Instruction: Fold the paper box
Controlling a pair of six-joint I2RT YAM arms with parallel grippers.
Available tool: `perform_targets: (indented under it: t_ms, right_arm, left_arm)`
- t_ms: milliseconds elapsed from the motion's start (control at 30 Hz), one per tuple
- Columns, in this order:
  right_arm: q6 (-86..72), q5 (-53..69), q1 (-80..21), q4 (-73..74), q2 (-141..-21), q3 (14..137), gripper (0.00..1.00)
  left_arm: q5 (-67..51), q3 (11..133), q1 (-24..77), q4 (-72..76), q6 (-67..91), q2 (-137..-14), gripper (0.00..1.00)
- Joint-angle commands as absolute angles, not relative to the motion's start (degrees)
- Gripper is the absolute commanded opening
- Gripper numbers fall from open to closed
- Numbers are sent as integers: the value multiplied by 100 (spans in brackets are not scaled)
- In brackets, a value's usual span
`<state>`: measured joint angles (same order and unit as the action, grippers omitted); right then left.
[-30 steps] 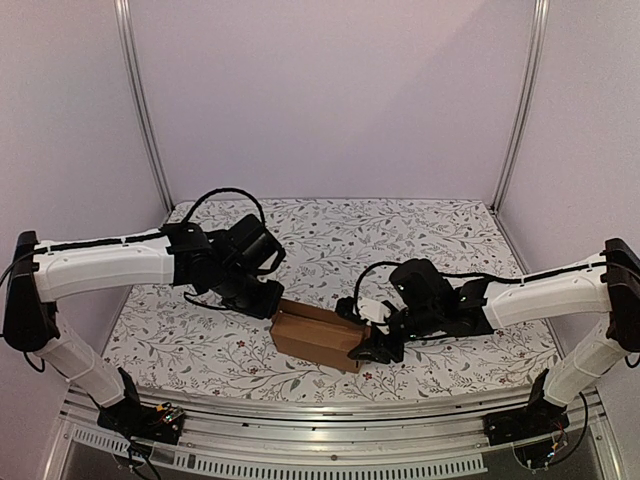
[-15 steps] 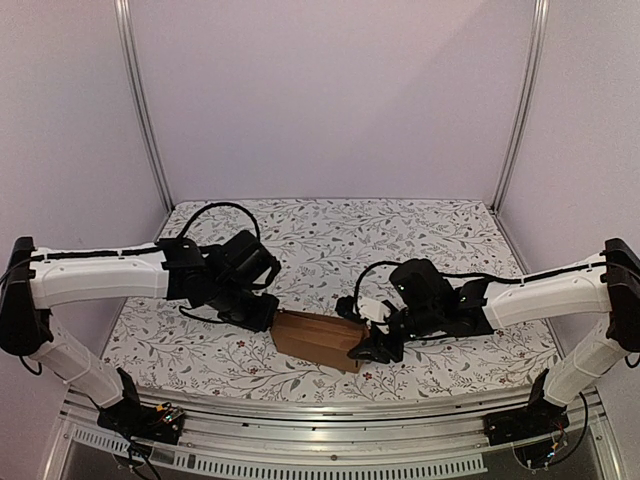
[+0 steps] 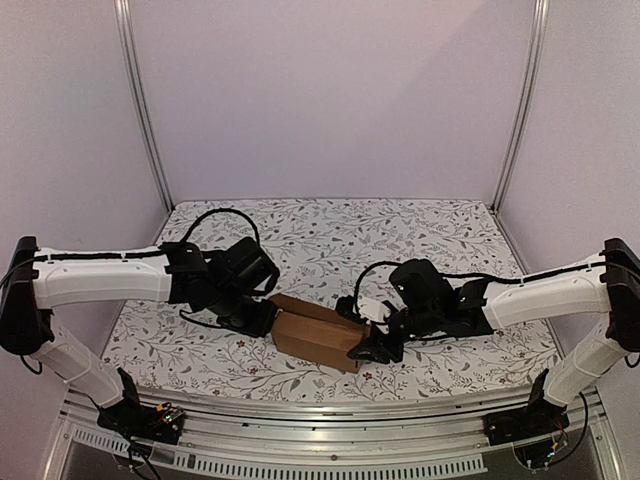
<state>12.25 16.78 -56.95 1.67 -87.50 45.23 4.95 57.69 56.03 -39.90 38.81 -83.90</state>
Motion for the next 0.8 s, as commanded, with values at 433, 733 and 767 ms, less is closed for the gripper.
perform_targets:
  t_ms: [433, 733, 767]
  right_arm:
    - [1274, 1471, -5683, 354, -8619, 4307, 20]
    - [1284, 1481, -5678, 391, -8561, 4289, 20]
    - [1283, 1474, -5678, 398, -8561, 4293, 20]
  left_arm:
    - [486, 7183, 4923, -5357, 2333, -8468, 42]
    - [-268, 7422, 4729, -5273, 1327, -8865, 49]
    - [-305, 7425, 4729, -5227, 1260, -8868, 49]
